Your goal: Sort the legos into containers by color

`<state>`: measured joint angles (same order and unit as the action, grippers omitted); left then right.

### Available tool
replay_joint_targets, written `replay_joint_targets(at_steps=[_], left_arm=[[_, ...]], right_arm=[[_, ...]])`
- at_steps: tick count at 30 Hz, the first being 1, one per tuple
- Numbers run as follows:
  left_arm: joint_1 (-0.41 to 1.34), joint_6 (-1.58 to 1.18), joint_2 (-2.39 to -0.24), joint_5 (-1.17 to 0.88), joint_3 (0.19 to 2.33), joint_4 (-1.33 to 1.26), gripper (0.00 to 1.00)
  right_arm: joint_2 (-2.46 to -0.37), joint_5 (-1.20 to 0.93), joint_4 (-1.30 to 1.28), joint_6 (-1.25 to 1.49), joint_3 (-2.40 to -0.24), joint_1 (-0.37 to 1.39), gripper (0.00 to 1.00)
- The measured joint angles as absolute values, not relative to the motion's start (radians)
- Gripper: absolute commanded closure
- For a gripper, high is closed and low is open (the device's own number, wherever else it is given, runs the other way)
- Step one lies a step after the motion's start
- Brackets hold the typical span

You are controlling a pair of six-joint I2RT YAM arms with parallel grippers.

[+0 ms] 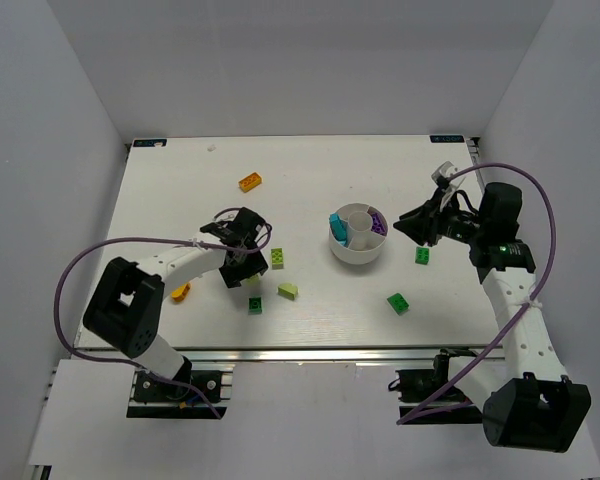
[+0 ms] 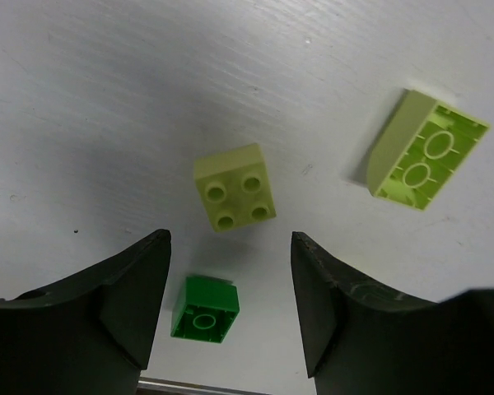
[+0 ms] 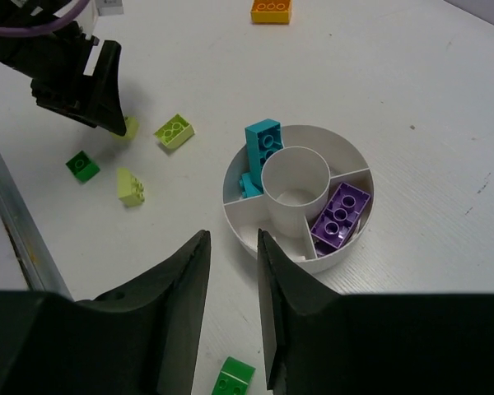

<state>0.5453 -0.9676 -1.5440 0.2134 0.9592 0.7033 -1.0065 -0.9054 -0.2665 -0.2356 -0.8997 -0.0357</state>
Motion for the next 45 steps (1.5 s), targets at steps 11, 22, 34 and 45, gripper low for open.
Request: replay_joint_targets(at_steps=[11,22,34,45], left_arm=[[0.502,-0.989,-1.641,0.194,0.970,0.671,0.38],[0.473,-0.965,-1.670,0.167,0.991,0.640,1.00],[0.487,-0.418,-1.492,-0.259,1.076,0.321,0.96],[0.490,-0.125,-1.986,-0.632,1.750,0.243,0.92]], right_arm=[[-1.013,-0.950,-0.271,-0.238,-0.886,-0.068,0.62],[-1.028,-0.976,-0.287,-0.244,-0.886,-0.094,0.62],[-1.061,-0.971,-0.290,-0.264,-0.886,-0.104,0.62],[-1.097,-0.936,-0.290,-0.270,-0.885,-0.109,0.62]])
